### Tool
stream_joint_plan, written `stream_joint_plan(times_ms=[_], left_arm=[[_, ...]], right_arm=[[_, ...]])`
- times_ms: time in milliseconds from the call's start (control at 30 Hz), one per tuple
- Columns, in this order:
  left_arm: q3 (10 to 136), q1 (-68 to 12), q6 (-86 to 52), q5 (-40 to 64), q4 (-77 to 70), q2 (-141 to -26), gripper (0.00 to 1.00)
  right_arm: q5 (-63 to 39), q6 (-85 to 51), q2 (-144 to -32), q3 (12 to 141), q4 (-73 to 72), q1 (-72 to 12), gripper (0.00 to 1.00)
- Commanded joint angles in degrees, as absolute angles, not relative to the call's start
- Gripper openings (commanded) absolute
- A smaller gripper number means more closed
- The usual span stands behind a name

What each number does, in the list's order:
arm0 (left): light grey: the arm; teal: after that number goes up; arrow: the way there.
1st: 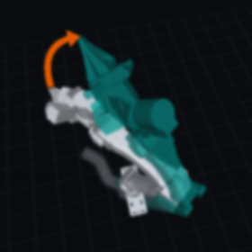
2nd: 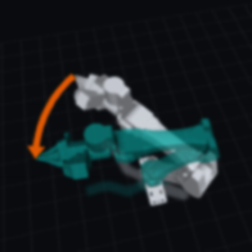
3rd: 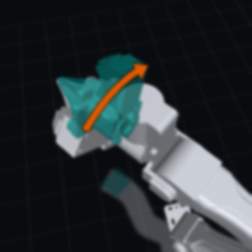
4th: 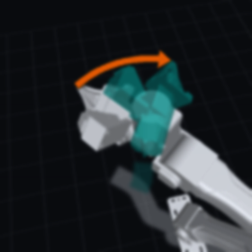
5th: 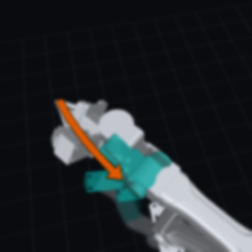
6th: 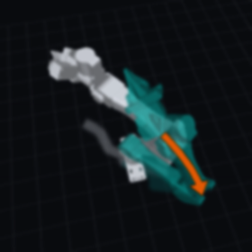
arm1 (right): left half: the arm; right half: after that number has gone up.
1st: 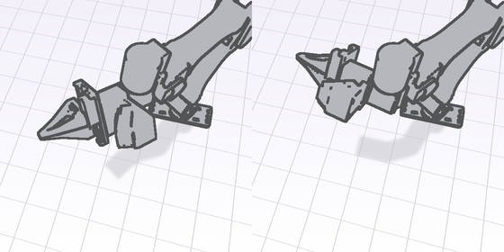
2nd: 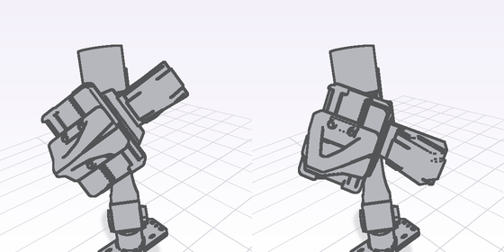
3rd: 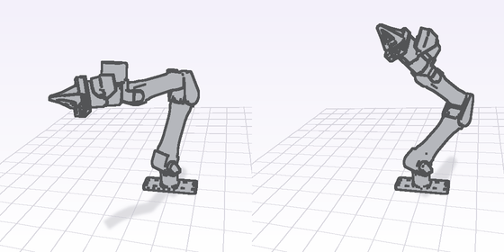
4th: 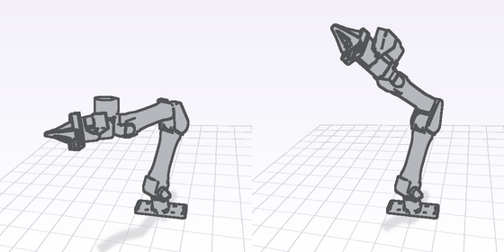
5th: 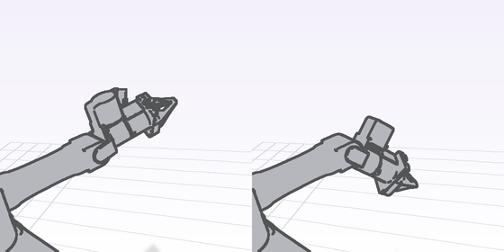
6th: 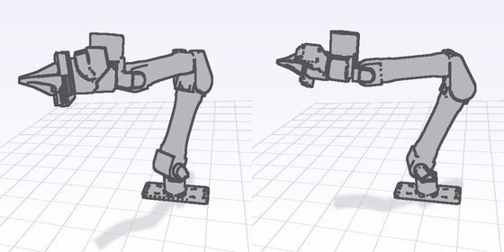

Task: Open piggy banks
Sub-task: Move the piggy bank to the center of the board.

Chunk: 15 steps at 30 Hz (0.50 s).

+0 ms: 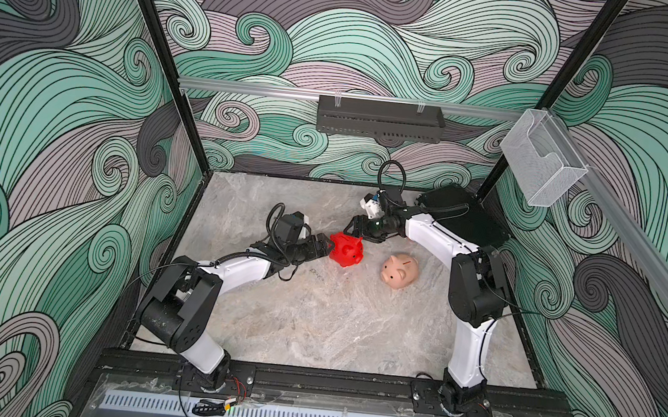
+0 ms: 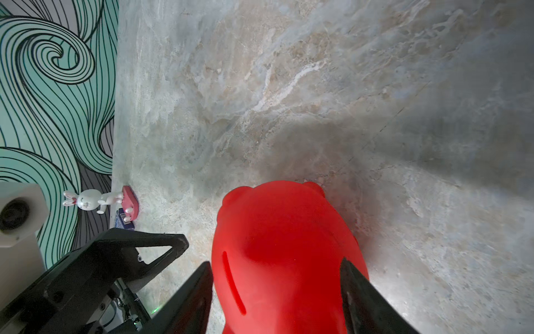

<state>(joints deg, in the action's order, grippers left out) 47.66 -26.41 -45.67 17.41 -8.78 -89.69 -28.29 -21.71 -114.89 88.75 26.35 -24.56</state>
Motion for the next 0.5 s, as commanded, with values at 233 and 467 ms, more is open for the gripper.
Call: stream_joint_plan(times_ms=[233,467], left_arm=[[41.1,-24.9,-47.2,11.1,-2.4,-76.9,0.92],[38.2,-24.0,-43.4,4.1,10.7,-65.0,0.99]], right_arm=[[-28.7,-30.5,-106.0,76.2,18.6,-30.4,0.7],[-27.7,-30.3,-100.5,71.4,15.5,-37.8,0.72]])
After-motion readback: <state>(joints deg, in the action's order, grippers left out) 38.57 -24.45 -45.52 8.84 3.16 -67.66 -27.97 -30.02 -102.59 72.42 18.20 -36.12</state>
